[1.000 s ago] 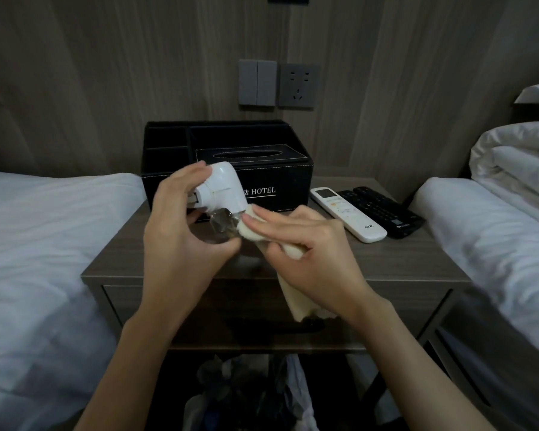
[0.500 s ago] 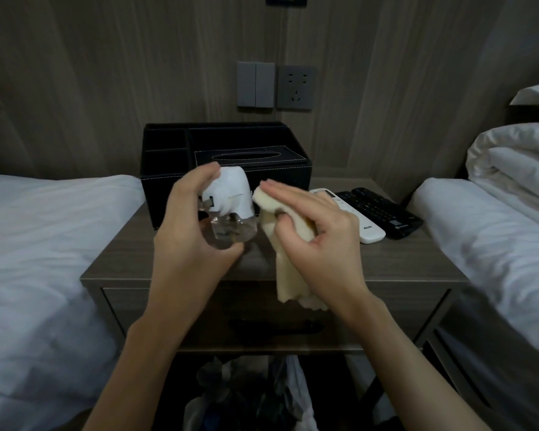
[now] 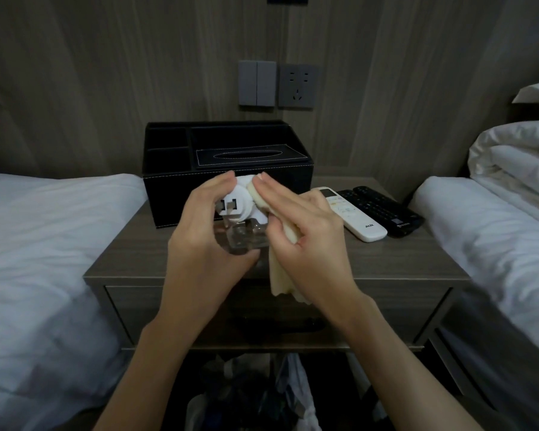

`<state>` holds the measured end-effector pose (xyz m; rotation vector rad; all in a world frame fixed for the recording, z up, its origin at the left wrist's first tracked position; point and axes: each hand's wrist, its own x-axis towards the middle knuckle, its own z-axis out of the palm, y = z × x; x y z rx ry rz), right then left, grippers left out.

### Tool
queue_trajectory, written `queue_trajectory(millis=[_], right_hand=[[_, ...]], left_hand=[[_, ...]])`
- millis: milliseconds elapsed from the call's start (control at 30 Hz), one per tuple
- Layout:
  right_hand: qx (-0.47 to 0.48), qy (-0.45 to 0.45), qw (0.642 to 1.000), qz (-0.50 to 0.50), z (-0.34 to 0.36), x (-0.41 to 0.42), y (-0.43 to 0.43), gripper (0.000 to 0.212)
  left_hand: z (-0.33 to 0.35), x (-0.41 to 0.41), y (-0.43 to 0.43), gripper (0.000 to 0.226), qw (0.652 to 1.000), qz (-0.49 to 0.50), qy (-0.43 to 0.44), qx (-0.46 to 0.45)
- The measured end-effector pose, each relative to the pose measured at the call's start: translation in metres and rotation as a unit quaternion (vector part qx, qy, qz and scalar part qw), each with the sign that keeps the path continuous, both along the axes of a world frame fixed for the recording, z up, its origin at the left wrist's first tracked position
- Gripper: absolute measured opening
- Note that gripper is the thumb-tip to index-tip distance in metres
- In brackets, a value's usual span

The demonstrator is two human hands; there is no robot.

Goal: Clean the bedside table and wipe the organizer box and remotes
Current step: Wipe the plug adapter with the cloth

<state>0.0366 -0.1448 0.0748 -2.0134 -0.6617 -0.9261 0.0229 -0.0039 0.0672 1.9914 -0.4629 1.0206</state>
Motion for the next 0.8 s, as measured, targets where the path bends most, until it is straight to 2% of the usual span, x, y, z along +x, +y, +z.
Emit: queue_trajectory(millis=[167,400,467,633,800], right_hand=[[-0.049,-0.031,0.998,0.024,-0.007,0.0,-0.001,0.044],[-0.089,-0.04,0.994,0.053,-0.01,0.002,-0.008,0.04],[-0.076,-0.025,0.996,0.04,-0.008,0.001,-0.009,0.037],[0.035,0.017,0.999,0.02,0.013,-0.006,-0.01,0.041],[0.051,0.035,0.997,0.042,0.023,-0.007,-0.009,0.04]], left_hand=[[0.006,0.001,0.011,0.08,0.997,0.024,0.023,-0.063],[0.007,0.002,0.02,0.078,0.998,0.049,0.011,-0.029],[0.007,0.003,0.022,0.079,0.999,0.046,0.016,-0.011],[0.004,0.005,0.017,0.079,1.0,0.007,0.022,0.018],[0.004,0.004,0.006,0.075,0.999,-0.03,-0.009,0.043]])
